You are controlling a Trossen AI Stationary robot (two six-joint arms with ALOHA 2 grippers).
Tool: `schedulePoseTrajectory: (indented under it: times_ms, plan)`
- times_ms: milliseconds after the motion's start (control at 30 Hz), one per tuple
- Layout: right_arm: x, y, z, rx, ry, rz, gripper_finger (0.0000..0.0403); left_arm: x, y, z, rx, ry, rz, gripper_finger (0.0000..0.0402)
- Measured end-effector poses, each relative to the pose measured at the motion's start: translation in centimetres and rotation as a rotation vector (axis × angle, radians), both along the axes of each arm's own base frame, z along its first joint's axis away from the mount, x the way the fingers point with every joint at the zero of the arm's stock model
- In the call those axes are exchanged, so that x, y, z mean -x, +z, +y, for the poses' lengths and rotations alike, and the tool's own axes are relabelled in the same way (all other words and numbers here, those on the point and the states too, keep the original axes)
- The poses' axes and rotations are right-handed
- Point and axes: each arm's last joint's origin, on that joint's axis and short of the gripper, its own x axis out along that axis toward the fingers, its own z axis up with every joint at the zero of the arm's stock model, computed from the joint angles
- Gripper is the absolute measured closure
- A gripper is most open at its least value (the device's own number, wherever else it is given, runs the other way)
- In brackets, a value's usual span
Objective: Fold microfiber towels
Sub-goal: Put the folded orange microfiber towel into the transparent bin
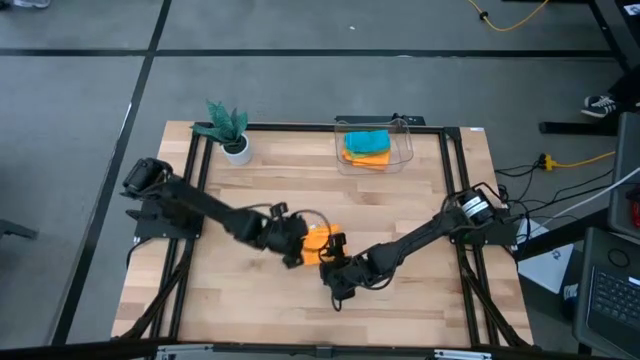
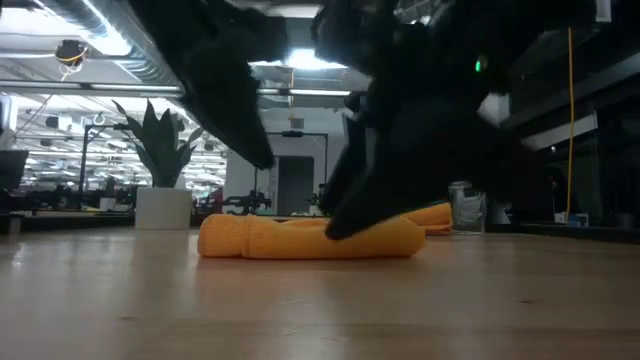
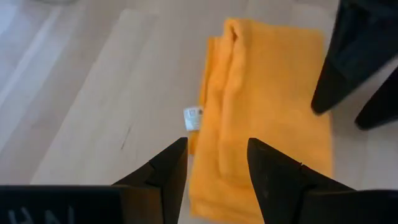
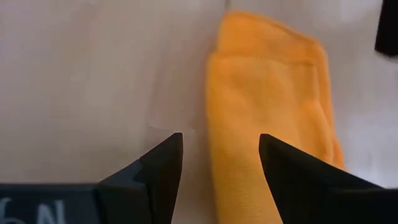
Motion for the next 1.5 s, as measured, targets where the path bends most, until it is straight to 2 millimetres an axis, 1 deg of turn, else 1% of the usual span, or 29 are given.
schedulePoseTrajectory:
  times_ms: [133, 233, 300, 400, 467, 533, 633, 800, 967, 1133, 1300, 1400, 1500]
  plan:
    - [-0.1, -1.7, -0.2, 0.093, -0.05, 0.008, 0.0185, -0.9, -0.2, 2.8, 0.032, 0.025, 0.013, 0.024]
    - [-0.2, -2.1, -0.2, 0.105, -0.057, 0.007, 0.0174, -1.2, -0.4, 4.9, 0.098, 0.031, 0.048, 0.024]
    - [-0.2, -2.3, -0.2, 0.123, -0.066, 0.005, 0.0165, -1.7, -1.3, 6.0, 0.154, 0.037, 0.074, 0.024]
    - [-0.2, -2.4, -0.2, 0.142, -0.075, -0.001, 0.0152, -2.3, -3.5, 7.1, 0.168, 0.033, 0.148, 0.024]
    - [-0.3, -2.4, -0.4, 0.151, -0.078, 0.0, 0.0145, -2.6, -4.9, 7.6, 0.173, 0.02, 0.183, 0.024]
    - [-0.4, -2.4, -0.8, 0.156, -0.066, 0.015, 0.014, -3.0, -5.8, 7.7, 0.192, -0.001, 0.194, 0.024]
    - [-0.9, -2.4, -1.9, 0.151, -0.064, 0.036, 0.0139, -3.2, -6.1, 7.7, 0.224, -0.015, 0.197, 0.0239]
    - [-1.7, -2.5, -4.2, 0.102, -0.096, 0.063, 0.0143, -3.2, -6.1, 7.3, 0.216, -0.025, 0.194, 0.0239]
    - [-2.1, -2.6, -5.5, 0.098, -0.094, 0.084, 0.015, -3.3, -6.2, 7.2, 0.223, -0.034, 0.188, 0.0239]
    - [-2.5, -3.6, -6.3, 0.043, -0.052, 0.136, 0.0169, -3.4, -6.2, 7.3, 0.239, -0.039, 0.18, 0.0239]
    - [-2.8, -3.8, -6.8, -0.013, -0.056, 0.137, 0.0197, -3.4, -6.2, 7.3, 0.241, -0.041, 0.178, 0.0239]
    - [-2.9, -3.8, -6.9, -0.039, -0.072, 0.123, 0.0237, -3.4, -6.2, 7.3, 0.241, -0.041, 0.178, 0.0239]
    - [-3.0, -3.9, -6.9, -0.078, -0.111, 0.112, 0.0304, -3.4, -6.2, 7.3, 0.242, -0.041, 0.179, 0.0239]
